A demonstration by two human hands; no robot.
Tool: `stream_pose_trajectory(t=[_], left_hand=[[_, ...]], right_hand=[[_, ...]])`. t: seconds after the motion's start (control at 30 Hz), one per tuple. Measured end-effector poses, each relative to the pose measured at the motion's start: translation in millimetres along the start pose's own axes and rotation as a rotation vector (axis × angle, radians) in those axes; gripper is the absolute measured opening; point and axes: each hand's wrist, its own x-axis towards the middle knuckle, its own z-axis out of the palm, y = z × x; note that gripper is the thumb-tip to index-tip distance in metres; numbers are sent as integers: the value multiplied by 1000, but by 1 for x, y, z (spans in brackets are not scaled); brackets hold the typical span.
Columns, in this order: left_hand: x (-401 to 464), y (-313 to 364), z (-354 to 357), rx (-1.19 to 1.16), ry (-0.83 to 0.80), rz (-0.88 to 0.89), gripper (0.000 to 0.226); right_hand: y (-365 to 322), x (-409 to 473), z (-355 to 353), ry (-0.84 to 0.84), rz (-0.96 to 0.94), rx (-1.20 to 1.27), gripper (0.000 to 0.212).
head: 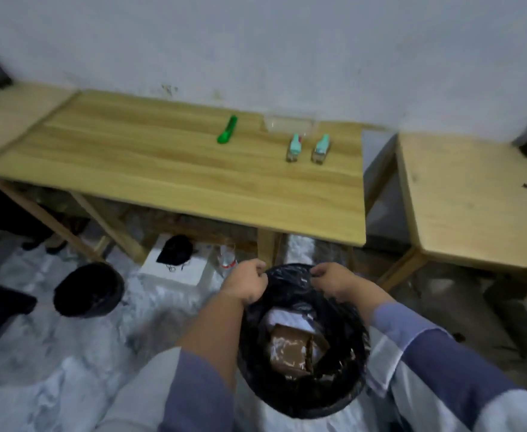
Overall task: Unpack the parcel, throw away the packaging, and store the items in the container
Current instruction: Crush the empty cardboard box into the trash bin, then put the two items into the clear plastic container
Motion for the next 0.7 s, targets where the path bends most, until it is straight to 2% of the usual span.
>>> stream_pose_trajectory(t=[0.17,0.37,0.53,0.7], left_hand=[[18,27,-82,2,124,74,37],[68,44,-170,115,168,227,38],[109,41,-232,140,171,313,35],[147,43,-255,134,133,354,34]], right_hand=[[-71,-10,-48,147,-30,32,40],[-153,6,-82,280,36,57,42],[-206,30,-87,479,27,90,41],[-224,53,-88,548,81,121,42]])
